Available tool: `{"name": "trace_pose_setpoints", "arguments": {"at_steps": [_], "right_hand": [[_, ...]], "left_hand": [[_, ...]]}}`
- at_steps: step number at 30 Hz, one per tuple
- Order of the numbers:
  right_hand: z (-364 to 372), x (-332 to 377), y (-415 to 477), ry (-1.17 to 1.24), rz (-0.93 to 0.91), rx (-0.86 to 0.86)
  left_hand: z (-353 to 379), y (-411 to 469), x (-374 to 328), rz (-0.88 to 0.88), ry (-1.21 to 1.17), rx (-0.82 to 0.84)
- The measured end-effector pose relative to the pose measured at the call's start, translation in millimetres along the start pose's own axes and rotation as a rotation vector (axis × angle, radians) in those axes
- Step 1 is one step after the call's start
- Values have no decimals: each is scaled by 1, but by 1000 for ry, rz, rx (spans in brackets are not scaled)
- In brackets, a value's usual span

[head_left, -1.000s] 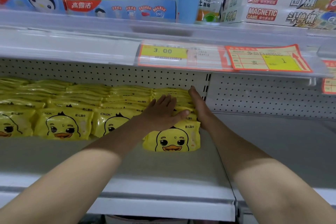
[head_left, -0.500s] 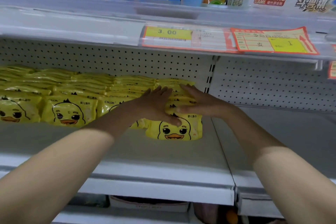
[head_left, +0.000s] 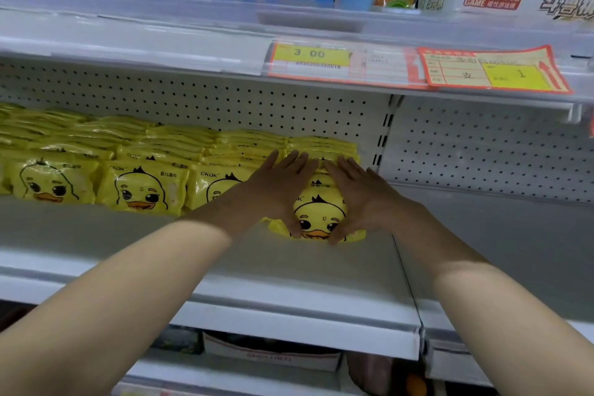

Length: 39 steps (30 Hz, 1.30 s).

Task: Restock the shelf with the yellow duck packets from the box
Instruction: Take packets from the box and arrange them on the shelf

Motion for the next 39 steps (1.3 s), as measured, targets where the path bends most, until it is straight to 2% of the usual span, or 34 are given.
{"name": "trace_pose_setpoints", "arguments": {"at_steps": [8,14,18,21,26,31,39], "right_hand": [[-5,-3,5,34,-3,-59],[-6,-2,-1,-1,37,-30],[-27,12,-1,105,45,-61],[-47,44,4,139,6,-144],[-49,100,24,67,-25,-158],[-34,132,45,-51,15,-144],[-20,141,61,-175,116,-121]], "left_hand": [[-8,5,1,-19,48,-67],[-13,-13,7,67,-85,-126],[-28,-45,65,-11,-133,-142],[-23,-66,115,-91,-83,-76],[5,-75,138,-66,-8,22],[14,-67,135,-28,44,1],[13,-61,139,-2,79,-47]]}}
Point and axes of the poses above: each hand's wrist, its own y-axis towards the middle knuckle, its own z-axis out of the palm, x = y × z, the point moved 10 cm from there along y, towards the middle knuckle, and after that the axes turned 10 degrees about z, right-handed, at the moved point
